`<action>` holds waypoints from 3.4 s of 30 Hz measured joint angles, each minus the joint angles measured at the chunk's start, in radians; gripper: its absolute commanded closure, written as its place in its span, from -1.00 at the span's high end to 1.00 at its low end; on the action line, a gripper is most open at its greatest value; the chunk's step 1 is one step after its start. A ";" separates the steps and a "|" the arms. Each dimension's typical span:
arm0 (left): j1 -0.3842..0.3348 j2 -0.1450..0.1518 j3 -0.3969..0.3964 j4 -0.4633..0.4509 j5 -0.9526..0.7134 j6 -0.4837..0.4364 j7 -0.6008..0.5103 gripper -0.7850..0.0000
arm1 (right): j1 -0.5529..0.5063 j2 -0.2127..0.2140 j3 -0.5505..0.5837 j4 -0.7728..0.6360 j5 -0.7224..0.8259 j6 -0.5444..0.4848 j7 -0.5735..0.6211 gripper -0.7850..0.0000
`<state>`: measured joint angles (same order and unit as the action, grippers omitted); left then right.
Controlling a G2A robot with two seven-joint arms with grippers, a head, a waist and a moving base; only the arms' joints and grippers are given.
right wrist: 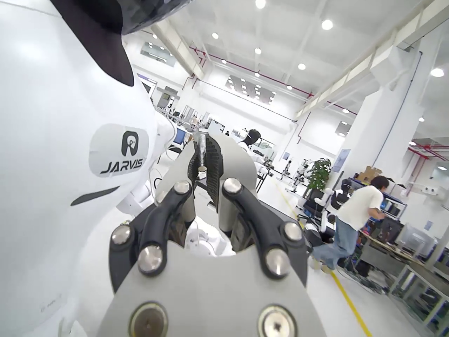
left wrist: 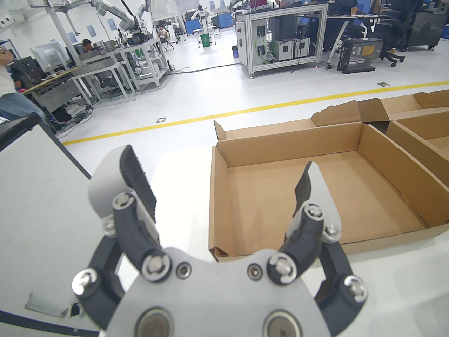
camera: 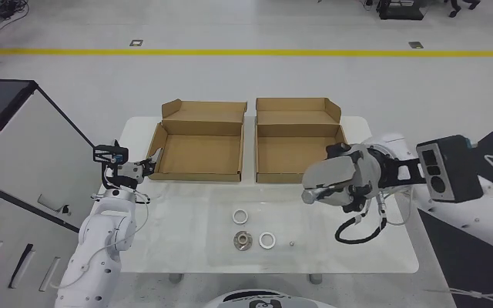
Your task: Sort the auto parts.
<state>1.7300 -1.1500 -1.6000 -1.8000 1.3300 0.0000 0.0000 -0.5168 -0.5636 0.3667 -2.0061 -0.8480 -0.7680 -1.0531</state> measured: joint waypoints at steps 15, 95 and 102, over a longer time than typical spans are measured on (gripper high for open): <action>0.000 0.000 0.000 0.000 0.000 0.000 0.000 1.00 | -0.054 -0.037 0.069 0.004 0.091 -0.064 0.074 -1.00; 0.000 0.000 0.000 0.000 0.000 0.000 0.000 1.00 | -0.284 -0.247 0.314 -0.080 0.517 -0.244 0.537 -1.00; 0.000 0.000 0.000 0.000 0.000 0.000 0.000 1.00 | -0.299 -0.253 0.337 -0.044 0.543 -0.244 0.670 -1.00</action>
<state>1.7300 -1.1500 -1.6000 -1.8000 1.3300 0.0000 0.0000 -0.8155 -0.8170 0.7041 -2.0504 -0.3047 -1.0123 -0.3830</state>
